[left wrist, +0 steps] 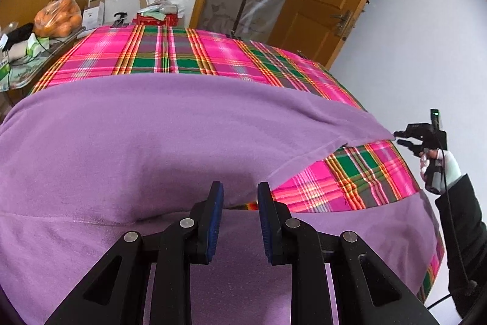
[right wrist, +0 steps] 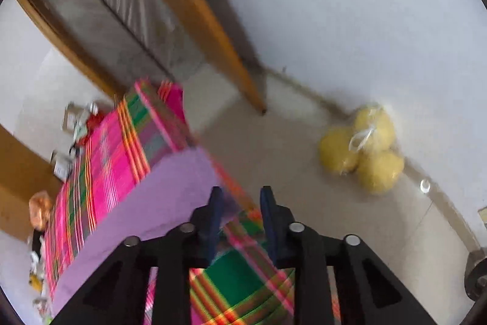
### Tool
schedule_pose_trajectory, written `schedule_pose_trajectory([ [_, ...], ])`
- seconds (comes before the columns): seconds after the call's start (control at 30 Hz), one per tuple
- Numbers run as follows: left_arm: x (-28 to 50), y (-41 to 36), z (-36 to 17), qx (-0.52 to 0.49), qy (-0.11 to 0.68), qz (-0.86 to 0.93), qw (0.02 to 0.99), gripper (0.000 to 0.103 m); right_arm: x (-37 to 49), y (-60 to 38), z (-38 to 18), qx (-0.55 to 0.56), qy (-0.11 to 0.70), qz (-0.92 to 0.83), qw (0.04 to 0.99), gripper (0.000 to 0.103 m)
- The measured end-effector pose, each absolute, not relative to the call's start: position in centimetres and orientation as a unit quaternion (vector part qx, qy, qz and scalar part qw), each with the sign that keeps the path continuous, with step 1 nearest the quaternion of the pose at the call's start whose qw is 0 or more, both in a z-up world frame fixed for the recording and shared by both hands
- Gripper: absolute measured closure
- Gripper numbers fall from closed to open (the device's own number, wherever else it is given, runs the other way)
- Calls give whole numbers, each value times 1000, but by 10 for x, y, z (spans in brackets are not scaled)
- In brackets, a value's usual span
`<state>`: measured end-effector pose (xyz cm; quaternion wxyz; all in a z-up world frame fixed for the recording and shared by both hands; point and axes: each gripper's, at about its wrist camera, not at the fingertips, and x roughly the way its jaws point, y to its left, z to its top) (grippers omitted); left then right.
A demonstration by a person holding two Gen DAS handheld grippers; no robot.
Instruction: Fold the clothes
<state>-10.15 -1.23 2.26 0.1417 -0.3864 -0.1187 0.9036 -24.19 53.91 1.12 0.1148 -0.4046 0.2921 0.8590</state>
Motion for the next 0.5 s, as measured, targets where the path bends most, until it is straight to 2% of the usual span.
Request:
schedule_pose_trajectory([
  [0.1, -106, -7, 23, -388, -119, 903, 142, 79, -248, 545, 24, -383, 284, 875, 89, 63],
  [0.33, -115, 9, 23, -394, -110, 901, 147, 79, -307, 511, 9, -460, 161, 873, -8, 62],
  [0.43, -118, 11, 23, -392, -115, 901, 148, 79, -326, 508, -6, -484, 157, 860, -25, 60],
  [0.47, -119, 11, 22, -391, -117, 901, 148, 79, -327, 507, -6, -483, 160, 860, -37, 61],
  [0.5, -120, 11, 22, -391, -119, 901, 148, 79, -328, 506, -5, -481, 163, 860, -48, 70],
])
